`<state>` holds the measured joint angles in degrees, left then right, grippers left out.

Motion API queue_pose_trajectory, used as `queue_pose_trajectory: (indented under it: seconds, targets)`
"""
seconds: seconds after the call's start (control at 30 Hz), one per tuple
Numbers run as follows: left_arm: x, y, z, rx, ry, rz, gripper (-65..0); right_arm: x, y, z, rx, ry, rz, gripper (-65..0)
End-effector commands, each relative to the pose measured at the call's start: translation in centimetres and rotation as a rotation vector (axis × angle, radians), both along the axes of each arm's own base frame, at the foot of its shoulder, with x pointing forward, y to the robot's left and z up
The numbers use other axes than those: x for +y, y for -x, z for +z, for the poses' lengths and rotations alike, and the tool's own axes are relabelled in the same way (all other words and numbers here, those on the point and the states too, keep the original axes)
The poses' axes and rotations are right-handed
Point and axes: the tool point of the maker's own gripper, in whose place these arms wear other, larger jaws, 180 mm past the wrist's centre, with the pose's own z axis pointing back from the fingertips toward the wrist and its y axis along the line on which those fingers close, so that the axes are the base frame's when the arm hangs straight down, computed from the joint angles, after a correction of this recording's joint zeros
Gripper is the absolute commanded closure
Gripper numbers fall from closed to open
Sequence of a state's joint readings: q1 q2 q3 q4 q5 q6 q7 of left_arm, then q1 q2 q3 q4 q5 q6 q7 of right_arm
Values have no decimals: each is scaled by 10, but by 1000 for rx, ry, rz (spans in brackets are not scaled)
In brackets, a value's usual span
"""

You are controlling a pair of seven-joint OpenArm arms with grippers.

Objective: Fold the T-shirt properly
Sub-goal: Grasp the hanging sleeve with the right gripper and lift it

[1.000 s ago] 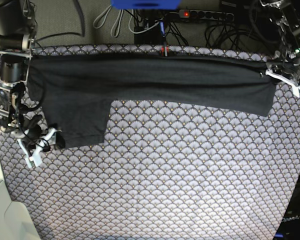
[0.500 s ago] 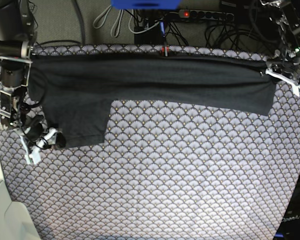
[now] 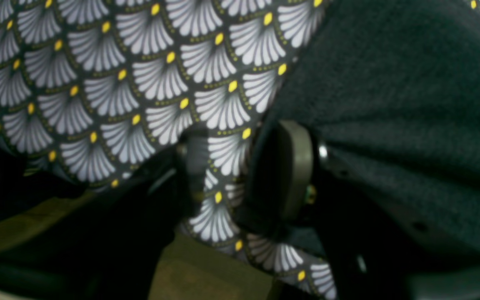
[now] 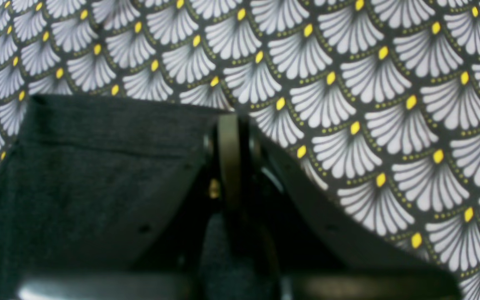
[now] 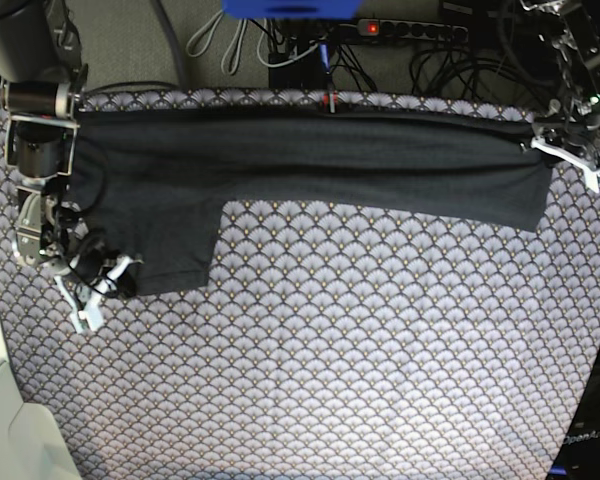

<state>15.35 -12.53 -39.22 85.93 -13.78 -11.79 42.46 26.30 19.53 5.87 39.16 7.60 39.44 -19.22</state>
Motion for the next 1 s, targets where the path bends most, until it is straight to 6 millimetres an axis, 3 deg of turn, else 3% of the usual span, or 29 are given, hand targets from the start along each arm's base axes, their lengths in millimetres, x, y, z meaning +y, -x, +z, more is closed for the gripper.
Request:
queue_pose_trajectory:
  seconds: [0.0,0.1,0.33,0.63,0.8,0.97]
  targets:
    - [6,-3,9,-13,-26,-6,-262,-8,-5,9,-2,50,21,0]
    - [7,-3,9,-12,-27,-6,-262,-18,5,18,-17,116,44,0]
    - [7,-5,10,-17,-31,-7,-262,5,39,53,-137,248,162,0]
    - [8,-7,12,-22,-30,-8,-262,-22,70,100,-227,335,61,0]
    - [7,-5,11,-20,-29,-8,-262,-15,100,110,-245,366,65,0]
    - [7,-7,11,-26,-29,-9,-262,1,130,106,-231,365,87,0]
